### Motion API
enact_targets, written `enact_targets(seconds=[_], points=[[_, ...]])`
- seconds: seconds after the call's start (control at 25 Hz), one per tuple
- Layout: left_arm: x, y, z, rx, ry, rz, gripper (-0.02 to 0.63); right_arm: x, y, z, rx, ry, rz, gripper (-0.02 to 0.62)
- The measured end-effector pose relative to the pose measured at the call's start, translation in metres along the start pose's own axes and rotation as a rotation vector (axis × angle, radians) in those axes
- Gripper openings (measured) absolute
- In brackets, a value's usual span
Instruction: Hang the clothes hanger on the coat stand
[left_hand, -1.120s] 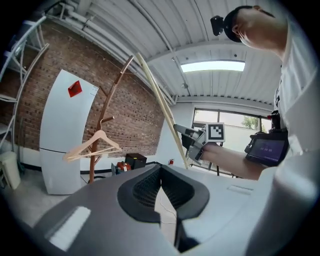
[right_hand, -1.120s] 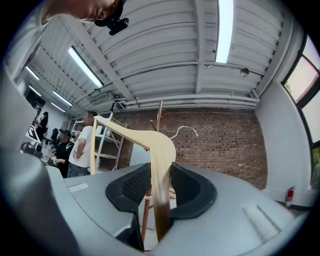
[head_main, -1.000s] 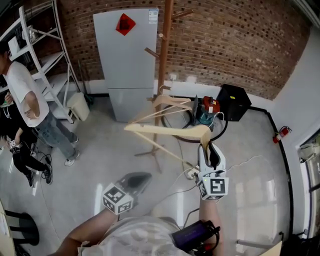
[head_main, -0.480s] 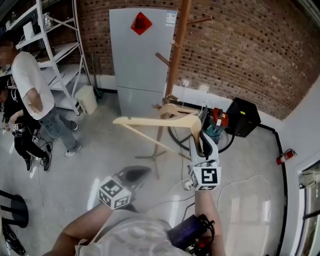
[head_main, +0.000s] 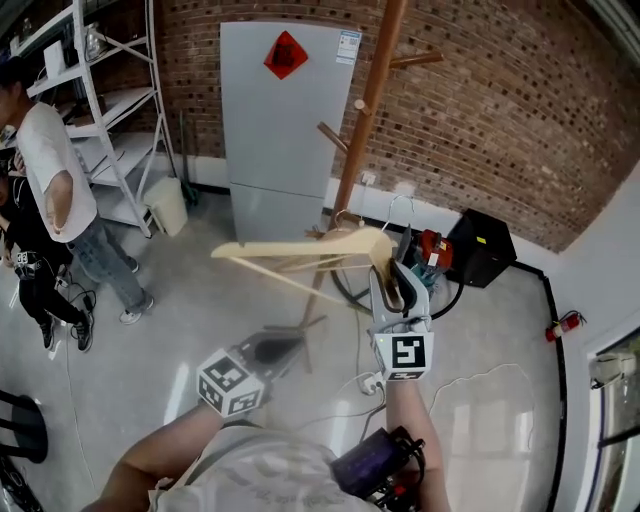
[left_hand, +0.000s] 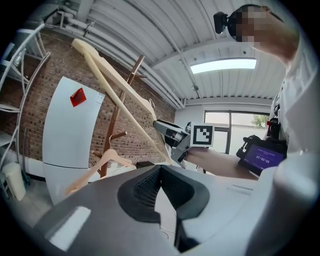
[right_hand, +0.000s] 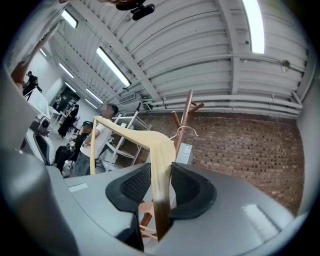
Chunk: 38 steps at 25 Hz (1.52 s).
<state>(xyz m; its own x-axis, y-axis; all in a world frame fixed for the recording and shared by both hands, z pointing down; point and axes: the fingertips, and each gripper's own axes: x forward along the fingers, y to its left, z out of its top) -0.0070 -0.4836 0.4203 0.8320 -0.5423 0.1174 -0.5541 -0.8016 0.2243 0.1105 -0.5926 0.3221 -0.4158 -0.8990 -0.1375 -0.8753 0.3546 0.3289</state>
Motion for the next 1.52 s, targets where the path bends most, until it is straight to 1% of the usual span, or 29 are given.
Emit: enact_targets(seconds=[0.16,0.4,0.6,0.76,0.92,1.04,1.28,1.52], points=[[-0.001,0.012,0.022,0.017,-0.031,-0.042,0.002,0.026,-0.001,0.036,-0.081,-0.064,-0.021,0.14],[-0.002,0.035,0.056,0.048,-0.072,-0.086,0.002,0.061,0.002,0.079,-0.235,-0.11,-0.053,0.14],[-0.006,0.054,0.059,0.058,-0.083,-0.116,0.002,0.08,0.008,0.098,-0.319,-0.111,-0.094,0.14],[-0.009,0.067,0.063,0.051,-0.087,-0.136,0.002,0.104,0.005,0.107,-0.395,-0.069,-0.116,0.14],[-0.01,0.077,0.066,0.039,-0.094,-0.158,0.002,0.125,-0.001,0.109,-0.453,-0.011,-0.154,0.14],[-0.01,0.085,0.067,0.035,-0.093,-0.17,0.002,0.135,-0.011,0.104,-0.473,0.017,-0.191,0.14],[-0.011,0.11,0.067,0.022,-0.092,-0.183,0.002,0.15,-0.02,0.076,-0.507,0.095,-0.24,0.14],[0.0,0.119,0.065,0.015,-0.085,-0.222,0.002,0.159,-0.034,0.051,-0.53,0.139,-0.277,0.14]])
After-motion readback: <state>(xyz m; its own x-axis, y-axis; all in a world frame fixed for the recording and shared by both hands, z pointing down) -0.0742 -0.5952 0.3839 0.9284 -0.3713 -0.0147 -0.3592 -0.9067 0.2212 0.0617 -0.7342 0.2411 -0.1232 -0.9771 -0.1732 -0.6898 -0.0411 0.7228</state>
